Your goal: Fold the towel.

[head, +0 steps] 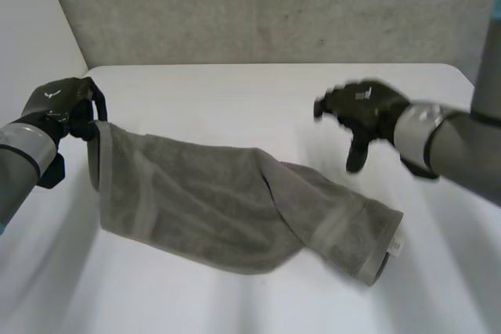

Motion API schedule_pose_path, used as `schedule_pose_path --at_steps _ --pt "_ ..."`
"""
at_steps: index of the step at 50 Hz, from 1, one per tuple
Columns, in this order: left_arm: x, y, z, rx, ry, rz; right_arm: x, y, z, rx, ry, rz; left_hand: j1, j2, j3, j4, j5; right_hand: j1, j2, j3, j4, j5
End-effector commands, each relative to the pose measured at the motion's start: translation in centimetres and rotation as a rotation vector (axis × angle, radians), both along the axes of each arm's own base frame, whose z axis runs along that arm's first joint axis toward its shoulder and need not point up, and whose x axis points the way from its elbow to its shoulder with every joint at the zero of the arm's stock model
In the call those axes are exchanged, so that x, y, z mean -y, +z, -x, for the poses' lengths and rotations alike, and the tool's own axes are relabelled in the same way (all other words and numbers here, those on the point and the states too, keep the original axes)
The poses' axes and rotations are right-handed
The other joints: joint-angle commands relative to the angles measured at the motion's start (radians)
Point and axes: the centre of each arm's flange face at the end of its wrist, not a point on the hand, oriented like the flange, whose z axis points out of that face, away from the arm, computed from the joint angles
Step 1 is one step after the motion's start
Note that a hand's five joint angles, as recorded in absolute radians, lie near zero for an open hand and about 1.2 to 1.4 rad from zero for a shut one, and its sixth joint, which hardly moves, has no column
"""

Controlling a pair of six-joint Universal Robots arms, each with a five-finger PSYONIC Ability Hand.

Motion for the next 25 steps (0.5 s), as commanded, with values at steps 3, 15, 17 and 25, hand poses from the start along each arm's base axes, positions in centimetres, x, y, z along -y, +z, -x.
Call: schedule_pose_path --at_steps 3,15,17,25 --pt "0.1 -0.7 0.1 0.002 -0.002 -0.022 -6.7 -2.8 1.3 -0.014 0.153 -0.175 0.203 0.179 0.180 0.177 0.196 0.145 0.150 0.141 0.145 0.132" --pt "-0.2 -1.0 0.0 0.002 -0.002 -0.033 -11.3 -5.7 2.7 -0.045 0.185 -0.393 0.203 0.179 0.180 0.177 0.196 0.421 0.426 0.417 0.421 0.408" --pt "-0.3 -1.0 0.0 0.002 -0.002 -0.035 -11.9 -6.1 2.9 -0.054 0.187 -0.427 0.203 0.179 0.180 0.177 0.196 0.421 0.426 0.417 0.421 0.408" --pt "-0.4 -1.0 0.1 0.002 -0.004 -0.036 -12.3 -8.5 3.2 -0.070 0.174 -0.482 0.203 0.179 0.180 0.177 0.196 0.415 0.420 0.412 0.416 0.402"
